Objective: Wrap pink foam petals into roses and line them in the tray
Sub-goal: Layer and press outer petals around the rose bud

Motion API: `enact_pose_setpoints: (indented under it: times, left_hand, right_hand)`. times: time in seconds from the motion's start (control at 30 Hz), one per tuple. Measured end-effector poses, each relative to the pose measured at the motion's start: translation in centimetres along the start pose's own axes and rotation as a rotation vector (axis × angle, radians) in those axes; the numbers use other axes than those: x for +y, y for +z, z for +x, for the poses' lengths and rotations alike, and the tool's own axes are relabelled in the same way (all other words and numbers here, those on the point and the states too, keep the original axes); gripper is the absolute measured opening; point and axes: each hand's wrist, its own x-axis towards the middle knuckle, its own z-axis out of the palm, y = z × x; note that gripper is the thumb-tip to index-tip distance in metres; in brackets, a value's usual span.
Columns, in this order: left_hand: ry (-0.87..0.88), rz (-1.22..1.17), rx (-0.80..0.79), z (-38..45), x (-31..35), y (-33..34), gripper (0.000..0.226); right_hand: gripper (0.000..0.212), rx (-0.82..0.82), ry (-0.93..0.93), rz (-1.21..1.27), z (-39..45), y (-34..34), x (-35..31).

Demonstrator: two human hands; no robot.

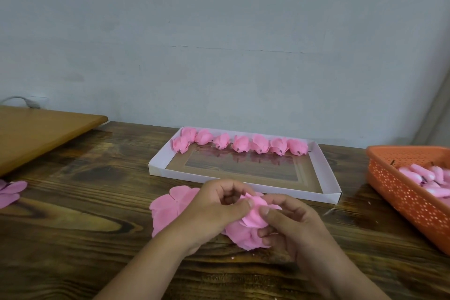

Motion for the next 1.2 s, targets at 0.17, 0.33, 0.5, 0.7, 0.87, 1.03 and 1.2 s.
enact_pose_setpoints:
  times: [0.17,0.33,0.5,0.7,0.87,1.03,1.2]
  left_hand:
    - [-0.006,0.05,0.063,0.0,0.1,0.3,0.026]
    - [0.027,-0.042,0.074,0.0,0.2,0.7,0.019]
    - [0.003,-0.199,-0.153,-0.3,-0.1,1.0,0.113]
    - [0.103,-0.205,-0.314,-0.8,0.0,2.2,0.068]
    - [0.104,-0.269,-0.248,-1.0,0.0,2.1,0.013]
    - [0.095,-0.314,-0.167,-1.0,-0.3,2.6,0.012]
    - [-0.023,-0.333,-0.041,-0.7,-0.1,2.4,0.031]
  right_hand:
    - [0.04,0.054,-0.035,-0.019,0.0,0.1,0.4]
    - [0.034,-0.005,0.018,0.211,0.0,-0.1,0.5]
    - [0.063,-0.149,0.102,0.525,-0.5,0.7,0.4]
    - [0.071,-0.192,0.176,0.697,-1.1,2.4,0.8]
    - [0.072,-0.201,0.243,0.595,-1.4,2.7,0.9]
    - [0.061,-0.211,0.221,0.48,-1.1,2.9,0.9]
    - [0.024,-0.122,0.132,0.206,-1.1,3.4,0.1]
